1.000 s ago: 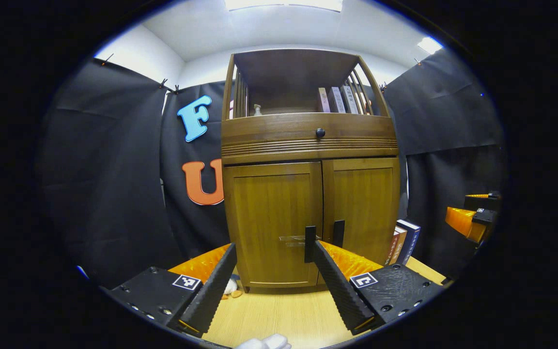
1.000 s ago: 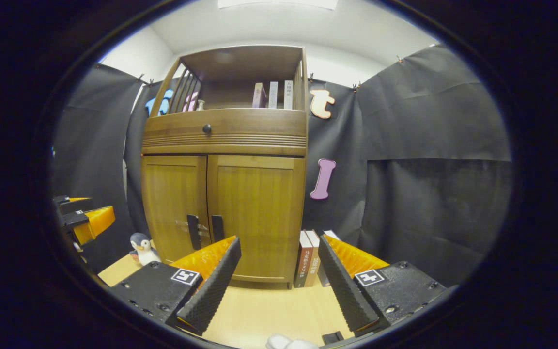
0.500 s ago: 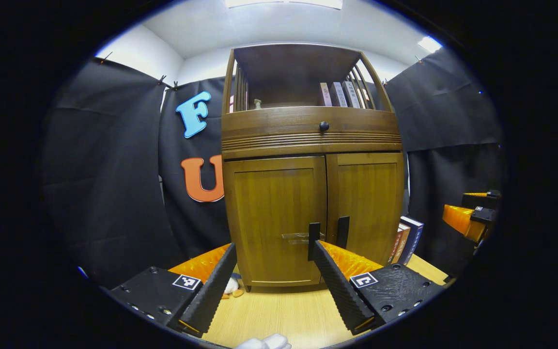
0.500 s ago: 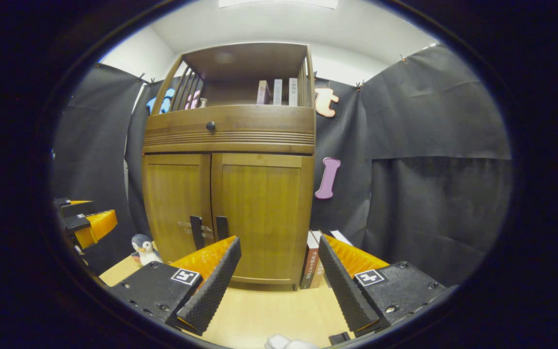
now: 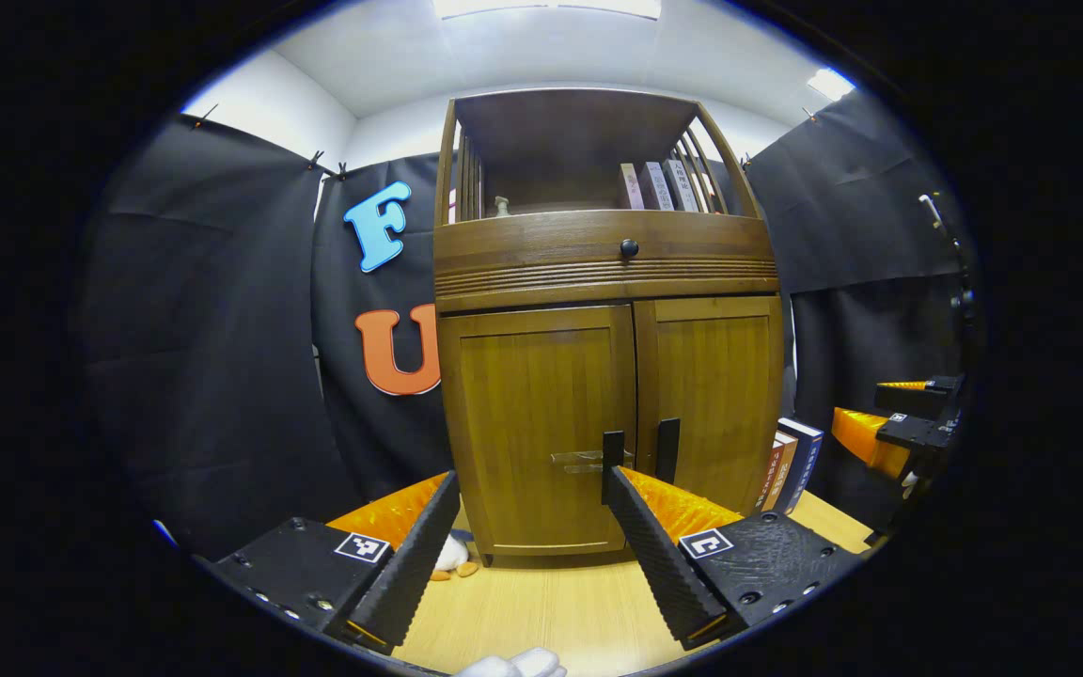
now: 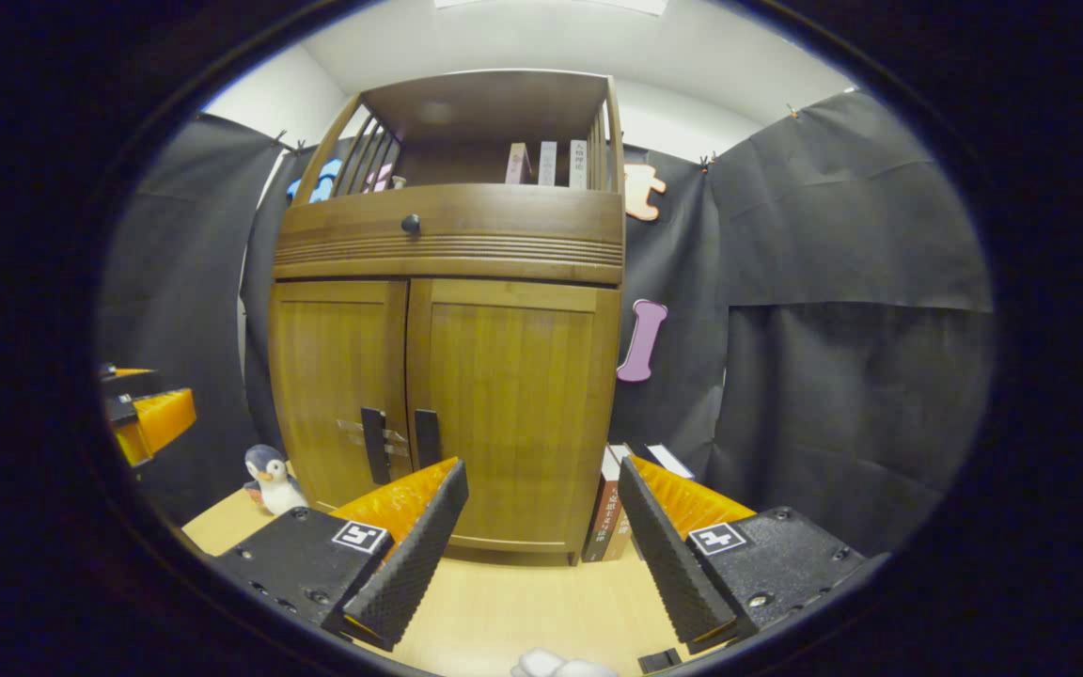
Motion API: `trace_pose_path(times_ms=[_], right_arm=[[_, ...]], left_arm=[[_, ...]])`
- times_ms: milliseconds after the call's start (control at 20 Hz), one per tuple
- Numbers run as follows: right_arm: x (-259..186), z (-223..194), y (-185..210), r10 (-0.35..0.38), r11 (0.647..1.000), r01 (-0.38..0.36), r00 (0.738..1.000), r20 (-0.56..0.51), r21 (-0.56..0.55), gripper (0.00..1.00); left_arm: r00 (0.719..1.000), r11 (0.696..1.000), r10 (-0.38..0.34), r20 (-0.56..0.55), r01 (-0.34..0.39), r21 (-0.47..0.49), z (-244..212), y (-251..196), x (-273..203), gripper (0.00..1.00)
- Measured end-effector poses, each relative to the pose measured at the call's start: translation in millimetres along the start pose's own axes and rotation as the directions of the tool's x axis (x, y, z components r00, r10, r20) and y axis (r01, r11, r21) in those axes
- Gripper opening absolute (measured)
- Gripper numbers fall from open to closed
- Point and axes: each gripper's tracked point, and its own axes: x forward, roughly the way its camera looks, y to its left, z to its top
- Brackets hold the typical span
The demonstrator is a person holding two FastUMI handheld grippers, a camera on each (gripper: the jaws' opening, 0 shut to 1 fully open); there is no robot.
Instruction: Open the right door of the double-door shoe cabinet with the right hand, and open the left door with the left hand.
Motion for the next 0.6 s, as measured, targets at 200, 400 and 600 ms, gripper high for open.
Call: trace_pose_path(times_ms=[200, 400, 600], right_arm=[[31.7, -14.5, 27.0, 0.045, 0.999, -0.045, 0.999, -0.012, -0.011, 1.0], [68.3, -20.4, 63.2, 0.11, 0.994, -0.11, 0.994, -0.01, -0.027, 1.0], [115.6, -34.9, 97.7, 0.145, 0.988, -0.148, 0.988, -0.046, -0.051, 1.0]], left_arm=[[1.0, 1.0, 0.006, -0.015, -0.006, -0.005, -3.9, 3.5, -8.4, 0.96], [0.999, 0.999, 0.047, -0.026, -0.047, -0.003, -7.1, 17.4, -20.8, 0.96], [0.996, 0.997, 0.079, -0.043, -0.079, -0.003, -10.5, 30.1, -32.0, 0.96]])
